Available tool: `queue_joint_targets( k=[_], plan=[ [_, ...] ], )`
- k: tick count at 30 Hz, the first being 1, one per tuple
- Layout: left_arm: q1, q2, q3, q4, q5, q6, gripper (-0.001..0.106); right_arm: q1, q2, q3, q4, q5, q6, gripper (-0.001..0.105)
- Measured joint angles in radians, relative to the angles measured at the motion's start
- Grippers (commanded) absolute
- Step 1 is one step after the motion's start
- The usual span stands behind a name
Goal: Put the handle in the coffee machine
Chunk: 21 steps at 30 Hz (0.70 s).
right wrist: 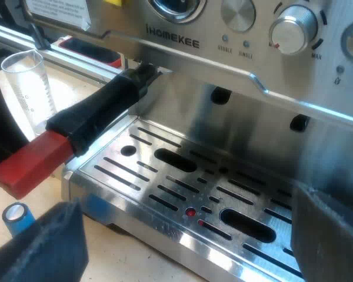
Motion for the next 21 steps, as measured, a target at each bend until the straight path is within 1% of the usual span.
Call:
queue_joint_targets(
  k=[4, 5, 6, 9, 10, 11, 12, 13, 14, 15, 16, 17, 18, 19, 21],
  plan=[
    [0.029, -0.016, 0.0, 0.054, 0.06, 0.008, 0.0, 0.0, 0.0, 0.0, 0.0, 0.0, 0.001, 0.074],
    [0.043, -0.029, 0.0, 0.071, 0.068, 0.026, 0.0, 0.0, 0.0, 0.0, 0.0, 0.0, 0.001, 0.074],
    [0.056, -0.048, -0.003, 0.08, 0.068, 0.064, 0.0, 0.0, 0.0, 0.0, 0.0, 0.0, 0.001, 0.074],
    [0.094, -0.103, -0.006, 0.113, 0.054, 0.116, 0.0, 0.0, 0.0, 0.0, 0.0, 0.0, 0.003, 0.074],
    [0.101, -0.112, -0.006, 0.119, 0.049, 0.122, 0.001, 0.0, 0.0, 0.0, 0.0, 0.0, 0.004, 0.074],
    [0.122, -0.143, -0.006, 0.129, 0.043, 0.138, 0.005, 0.0, 0.0, 0.0, 0.0, -0.003, 0.003, 0.074],
    [0.147, -0.167, -0.006, 0.129, 0.044, 0.151, 0.013, 0.0, 0.0, 0.0, 0.0, -0.012, 0.003, 0.074],
    [0.16, -0.182, -0.006, 0.129, 0.044, 0.159, 0.018, 0.0, 0.0, 0.0, 0.0, -0.024, 0.003, 0.074],
    [0.185, -0.211, -0.006, 0.129, 0.044, 0.167, 0.032, 0.0, 0.0, 0.0, 0.0, -0.04, 0.003, 0.074],
    [0.214, -0.239, -0.006, 0.129, 0.044, 0.169, 0.042, 0.0, 0.0, 0.0, 0.0, -0.061, 0.003, 0.074],
    [0.224, -0.248, -0.006, 0.129, 0.044, 0.17, 0.051, 0.0, 0.0, 0.0, 0.0, -0.074, 0.006, 0.074],
    [0.256, -0.27, -0.007, 0.134, 0.044, 0.173, 0.066, 0.0, 0.0, 0.0, 0.0, -0.095, 0.01, 0.074],
    [0.278, -0.289, -0.007, 0.139, 0.044, 0.173, 0.075, 0.0, 0.0, 0.0, 0.0, -0.105, 0.011, 0.074],
    [0.298, -0.3, -0.007, 0.144, 0.04, 0.173, 0.076, 0.0, 0.0, 0.0, 0.0, -0.109, 0.019, 0.074],
    [0.318, -0.316, -0.007, 0.15, 0.029, 0.173, 0.076, 0.0, 0.0, -0.008, 0.0, -0.112, 0.026, 0.074]
  ],
)
